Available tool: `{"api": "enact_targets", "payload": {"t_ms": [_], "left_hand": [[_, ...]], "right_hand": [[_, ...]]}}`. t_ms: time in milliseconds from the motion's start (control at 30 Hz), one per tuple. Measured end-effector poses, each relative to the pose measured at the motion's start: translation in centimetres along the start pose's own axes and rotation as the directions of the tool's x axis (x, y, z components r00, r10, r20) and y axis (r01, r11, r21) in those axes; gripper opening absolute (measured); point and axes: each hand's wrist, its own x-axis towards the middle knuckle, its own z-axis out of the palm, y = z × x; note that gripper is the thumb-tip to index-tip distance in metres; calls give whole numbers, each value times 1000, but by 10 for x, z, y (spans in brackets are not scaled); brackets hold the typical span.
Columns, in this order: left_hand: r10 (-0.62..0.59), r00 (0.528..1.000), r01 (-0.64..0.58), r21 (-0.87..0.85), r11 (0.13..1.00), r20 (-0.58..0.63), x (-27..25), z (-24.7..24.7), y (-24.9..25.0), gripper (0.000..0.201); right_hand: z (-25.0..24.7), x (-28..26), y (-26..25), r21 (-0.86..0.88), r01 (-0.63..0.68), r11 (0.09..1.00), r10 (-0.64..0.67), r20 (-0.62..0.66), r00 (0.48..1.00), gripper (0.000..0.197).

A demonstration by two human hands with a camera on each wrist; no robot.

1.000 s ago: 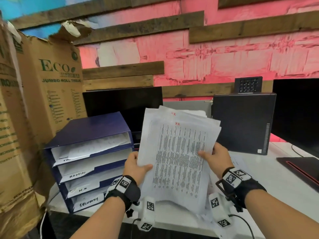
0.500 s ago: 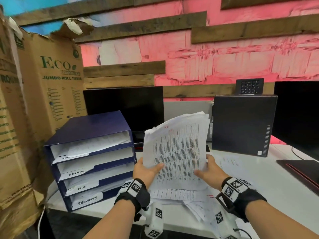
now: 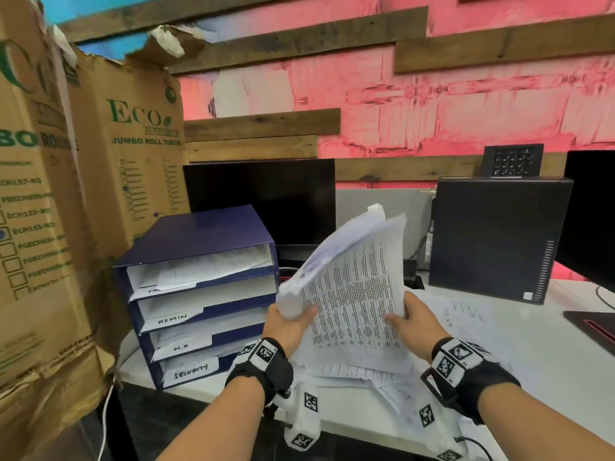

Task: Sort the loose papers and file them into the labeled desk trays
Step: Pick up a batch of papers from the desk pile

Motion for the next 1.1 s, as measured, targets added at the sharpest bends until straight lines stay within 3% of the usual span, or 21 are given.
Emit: {"api": "enact_targets", "payload": {"t_ms": [167, 367, 467, 600, 733, 833, 933, 1033, 1100], "left_hand": [[59, 991, -57, 24, 998, -116, -8, -15, 7, 43], [119, 988, -114, 52, 992, -96, -23, -38, 17, 34], [128, 981, -128, 11, 992, -146, -31, -40, 28, 38], [194, 962, -204, -34, 978, -193, -34, -28, 52, 27], [183, 963, -193, -31, 981, -200, -34, -15, 53, 41], [142, 968, -135, 45, 990, -208, -34, -12, 37, 50], [121, 978, -106, 97, 990, -170, -31, -15, 26, 40], [142, 983, -115, 212, 970, -115, -28, -16, 22, 16], [154, 980, -127, 199, 972, -127, -28, -15, 24, 6]], "right_hand": [[3, -8, -12, -13, 7, 1000, -6, 10, 1000, 28], [14, -22, -28, -13, 52, 999, -51, 75, 996, 23], [21, -27, -35, 28, 74, 997, -75, 31, 997, 21], [21, -28, -43, 104, 141, 985, -136, -48, 990, 19], [14, -34, -36, 202, 72, 977, -74, 3, 997, 43], [11, -35, -19, 150, -2, 989, -7, 62, 998, 57], [10, -35, -7, 52, -15, 999, 10, 107, 994, 60], [15, -35, -4, 14, -5, 1000, 4, 88, 996, 47], [19, -34, -4, 17, 12, 1000, -13, 48, 999, 38]]}}
